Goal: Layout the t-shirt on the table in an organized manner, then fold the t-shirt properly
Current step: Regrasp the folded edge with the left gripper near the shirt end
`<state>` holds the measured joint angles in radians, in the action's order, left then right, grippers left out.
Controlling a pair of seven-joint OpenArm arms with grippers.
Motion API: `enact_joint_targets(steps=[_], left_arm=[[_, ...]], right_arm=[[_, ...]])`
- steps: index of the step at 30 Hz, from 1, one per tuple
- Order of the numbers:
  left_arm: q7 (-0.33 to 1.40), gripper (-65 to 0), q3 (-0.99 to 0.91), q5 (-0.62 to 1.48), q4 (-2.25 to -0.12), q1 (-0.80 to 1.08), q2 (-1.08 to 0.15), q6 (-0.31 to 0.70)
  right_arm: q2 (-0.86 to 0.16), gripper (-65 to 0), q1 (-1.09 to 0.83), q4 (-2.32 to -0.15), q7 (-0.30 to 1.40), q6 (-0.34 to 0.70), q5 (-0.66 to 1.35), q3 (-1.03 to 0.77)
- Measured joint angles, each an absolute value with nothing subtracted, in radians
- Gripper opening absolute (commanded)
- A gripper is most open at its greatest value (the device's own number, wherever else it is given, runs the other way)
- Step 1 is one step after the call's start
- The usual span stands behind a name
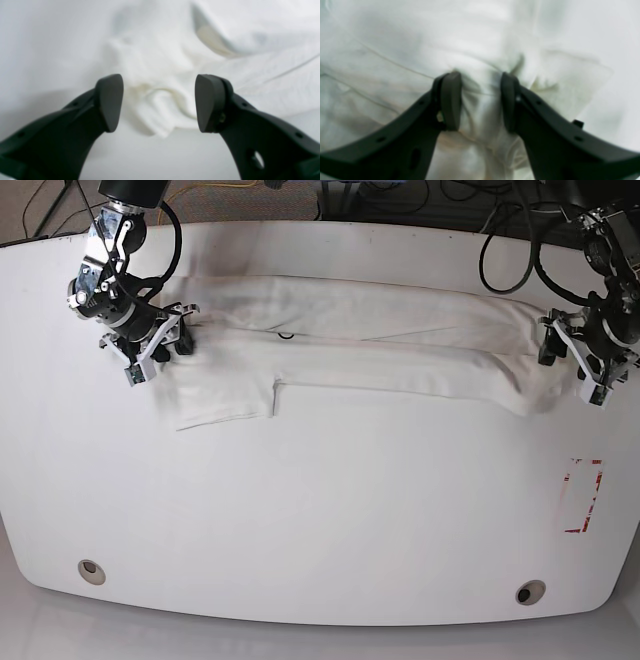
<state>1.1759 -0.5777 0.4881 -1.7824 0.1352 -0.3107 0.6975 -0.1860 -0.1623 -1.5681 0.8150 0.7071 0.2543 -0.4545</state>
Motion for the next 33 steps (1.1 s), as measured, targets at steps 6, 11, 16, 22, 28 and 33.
enact_joint_targets(steps=[6, 11, 16, 22, 28, 33], left_arm=[[1.191, -23.6, -0.617, 0.483, -1.757, 0.035, -0.31, 0.698], [1.179, -23.6, -0.612, 0.434, -1.635, -0.056, -0.307, 0.698], [1.189, -23.6, -0.614, 0.402, -1.496, -0.12, -0.304, 0.697], [1.176, -23.6, -0.609, 0.405, -1.357, -0.202, -0.305, 0.697], [1.115, -23.6, -0.529, 0.405, -1.271, -0.228, -0.307, 0.696], [1.098, -23.6, -0.463, 0.413, -1.214, -0.23, -0.302, 0.697]], right_arm=[[-0.185, -39.5, -0.162, -1.568, 0.815, 0.707, 0.254, -0.455], [-0.185, -39.5, -0.162, -1.568, 0.815, 0.707, 0.255, -0.455], [-0.185, -39.5, -0.162, -1.568, 0.815, 0.707, 0.254, -0.455], [-0.185, -39.5, -0.162, -1.568, 0.814, 0.707, 0.255, -0.455], [-0.183, -39.5, -0.162, -1.568, 0.815, 0.707, 0.254, -0.455], [-0.183, -39.5, -0.163, -1.568, 0.814, 0.707, 0.255, -0.455]])
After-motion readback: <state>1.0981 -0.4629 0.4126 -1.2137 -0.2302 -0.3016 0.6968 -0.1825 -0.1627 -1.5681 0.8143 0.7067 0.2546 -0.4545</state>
